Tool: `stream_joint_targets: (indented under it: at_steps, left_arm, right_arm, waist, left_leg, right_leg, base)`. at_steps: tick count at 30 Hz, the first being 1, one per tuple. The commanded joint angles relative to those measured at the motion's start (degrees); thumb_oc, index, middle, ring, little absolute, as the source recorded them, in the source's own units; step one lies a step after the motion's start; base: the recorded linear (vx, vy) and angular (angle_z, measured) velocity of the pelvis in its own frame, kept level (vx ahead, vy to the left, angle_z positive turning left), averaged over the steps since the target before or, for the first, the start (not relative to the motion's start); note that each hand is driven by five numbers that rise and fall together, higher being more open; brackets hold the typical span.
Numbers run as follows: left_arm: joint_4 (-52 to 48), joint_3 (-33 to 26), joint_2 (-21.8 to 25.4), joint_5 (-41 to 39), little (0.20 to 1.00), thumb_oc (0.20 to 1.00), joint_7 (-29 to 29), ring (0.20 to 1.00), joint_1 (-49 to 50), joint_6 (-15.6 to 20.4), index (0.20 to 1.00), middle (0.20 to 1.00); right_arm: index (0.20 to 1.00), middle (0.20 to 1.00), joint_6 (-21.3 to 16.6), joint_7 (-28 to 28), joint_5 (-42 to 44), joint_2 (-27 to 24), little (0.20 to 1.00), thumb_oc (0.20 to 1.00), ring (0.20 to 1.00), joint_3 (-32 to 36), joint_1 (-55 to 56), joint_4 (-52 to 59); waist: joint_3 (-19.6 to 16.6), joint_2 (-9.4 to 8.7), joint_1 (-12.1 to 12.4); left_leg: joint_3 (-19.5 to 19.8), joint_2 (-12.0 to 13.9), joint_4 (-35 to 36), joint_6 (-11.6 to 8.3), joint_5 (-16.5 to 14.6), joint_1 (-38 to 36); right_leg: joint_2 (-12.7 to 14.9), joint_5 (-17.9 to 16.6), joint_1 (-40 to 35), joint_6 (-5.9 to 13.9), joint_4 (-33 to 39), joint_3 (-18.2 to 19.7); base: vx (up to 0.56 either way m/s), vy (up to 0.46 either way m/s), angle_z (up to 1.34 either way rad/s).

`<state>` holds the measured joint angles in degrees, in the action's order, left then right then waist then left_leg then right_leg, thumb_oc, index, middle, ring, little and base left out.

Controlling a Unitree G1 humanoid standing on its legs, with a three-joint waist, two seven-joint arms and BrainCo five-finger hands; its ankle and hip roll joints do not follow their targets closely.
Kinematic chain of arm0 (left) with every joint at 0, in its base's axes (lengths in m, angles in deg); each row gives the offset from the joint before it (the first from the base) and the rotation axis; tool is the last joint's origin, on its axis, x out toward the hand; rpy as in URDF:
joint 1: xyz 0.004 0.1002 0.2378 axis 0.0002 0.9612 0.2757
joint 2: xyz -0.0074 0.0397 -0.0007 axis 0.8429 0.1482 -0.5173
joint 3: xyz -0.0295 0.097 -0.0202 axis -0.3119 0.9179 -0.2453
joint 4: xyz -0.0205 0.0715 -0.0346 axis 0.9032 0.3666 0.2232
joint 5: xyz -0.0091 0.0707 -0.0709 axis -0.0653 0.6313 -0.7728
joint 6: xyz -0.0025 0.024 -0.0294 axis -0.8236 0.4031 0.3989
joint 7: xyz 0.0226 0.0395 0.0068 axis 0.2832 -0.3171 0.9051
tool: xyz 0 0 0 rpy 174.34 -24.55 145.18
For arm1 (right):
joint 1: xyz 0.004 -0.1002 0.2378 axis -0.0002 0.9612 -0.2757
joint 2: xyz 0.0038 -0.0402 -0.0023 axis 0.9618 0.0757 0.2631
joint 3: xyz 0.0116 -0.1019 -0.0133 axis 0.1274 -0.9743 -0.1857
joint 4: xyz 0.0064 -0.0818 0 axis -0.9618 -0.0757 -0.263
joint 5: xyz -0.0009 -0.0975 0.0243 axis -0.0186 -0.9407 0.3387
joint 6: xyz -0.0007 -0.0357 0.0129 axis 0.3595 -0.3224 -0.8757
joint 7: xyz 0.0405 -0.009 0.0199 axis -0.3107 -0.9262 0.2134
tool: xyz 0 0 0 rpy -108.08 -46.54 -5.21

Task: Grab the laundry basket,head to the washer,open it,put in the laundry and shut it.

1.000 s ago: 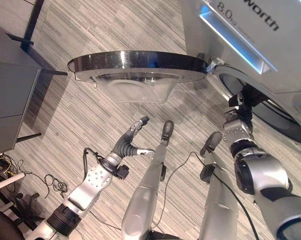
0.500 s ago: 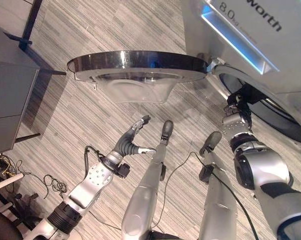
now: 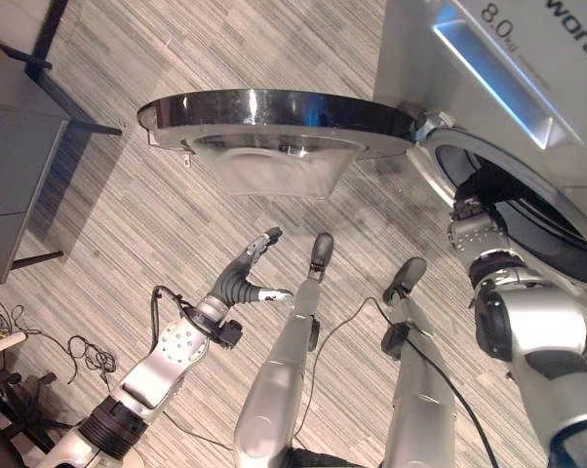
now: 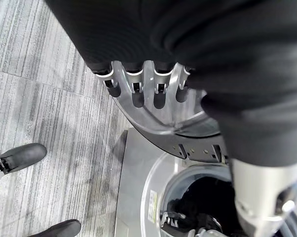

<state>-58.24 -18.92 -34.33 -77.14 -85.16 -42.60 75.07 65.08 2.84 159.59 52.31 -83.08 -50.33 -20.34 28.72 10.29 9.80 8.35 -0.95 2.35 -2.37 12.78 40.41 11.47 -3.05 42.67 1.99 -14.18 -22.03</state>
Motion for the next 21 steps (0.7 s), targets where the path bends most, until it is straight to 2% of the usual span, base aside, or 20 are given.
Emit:
stream_joint_targets:
  at_steps: [1, 6, 11, 19, 21]
  left_arm:
    - [-2.7, 0.2, 1.3, -0.8, 1.000, 1.000, 1.0, 1.000, 4.1, 1.1, 1.000, 1.000]
    - [-2.0, 0.4, 2.7, -0.7, 1.000, 1.000, 2.3, 1.000, 5.8, 1.3, 1.000, 1.000]
    - [-1.8, 0.6, 3.6, -1.5, 1.000, 1.000, 2.9, 1.000, 5.8, 1.3, 1.000, 1.000]
    - [-2.3, 1.5, 5.2, -2.5, 1.000, 1.000, 4.6, 1.000, 6.1, 0.5, 1.000, 1.000]
    - [-2.4, 1.7, 5.4, -2.2, 1.000, 1.000, 4.6, 1.000, 6.1, 0.4, 1.000, 1.000]
  right_arm:
    - [0.200, 0.200, -22.6, -3.6, -2.6, -27.3, 0.200, 0.200, 0.200, -9.3, -16.0, 18.3]
    - [0.200, 0.200, -25.7, -2.1, -5.5, -29.6, 0.200, 0.200, 0.200, -10.0, -16.2, 24.9]
    - [0.200, 0.200, -24.1, -2.5, -6.1, -29.8, 0.200, 0.200, 0.200, -12.7, -17.7, 23.4]
    - [0.200, 0.200, -21.5, -3.8, -7.5, -29.1, 0.200, 0.200, 0.200, -15.8, -18.4, 21.7]
    - [0.407, 0.407, -19.1, -3.9, -8.6, -29.4, 0.407, 0.407, 0.407, -17.6, -19.1, 18.3]
  waist:
    - [-5.7, -1.79, -0.4]
    - [-7.1, -1.46, -0.9]
    - [-7.6, -2.18, -1.1]
    - [-7.9, -4.12, -2.3]
    - [-7.7, -4.42, -2.4]
  left_leg:
    - [-3.7, 2.6, -2.3, -1.93, -8.6, -4.0]
    - [-4.2, 2.8, -1.6, -1.92, -8.4, -5.3]
    - [-4.7, 3.2, -2.1, -1.75, -8.9, -6.2]
    - [-5.1, 3.4, -5.5, -1.30, -11.5, -7.2]
    - [-5.4, 3.3, -6.7, -1.22, -12.2, -7.3]
  right_leg:
    - [0.9, 3.3, -5.5, 3.53, 6.3, 1.6]
    - [0.8, 4.5, -4.9, 3.04, 4.6, 2.1]
    - [0.6, 4.9, -5.4, 2.74, 4.0, 2.5]
    - [0.3, 5.0, -8.0, 2.42, 3.8, 2.4]
    - [0.4, 5.0, -8.3, 2.34, 3.4, 2.7]
  base:
    - [0.05, -0.004, 0.04]
    - [0.03, -0.003, 0.00]
    - [0.01, -0.003, 0.00]
    - [0.01, -0.017, -0.02]
    - [-0.01, 0.032, -0.03]
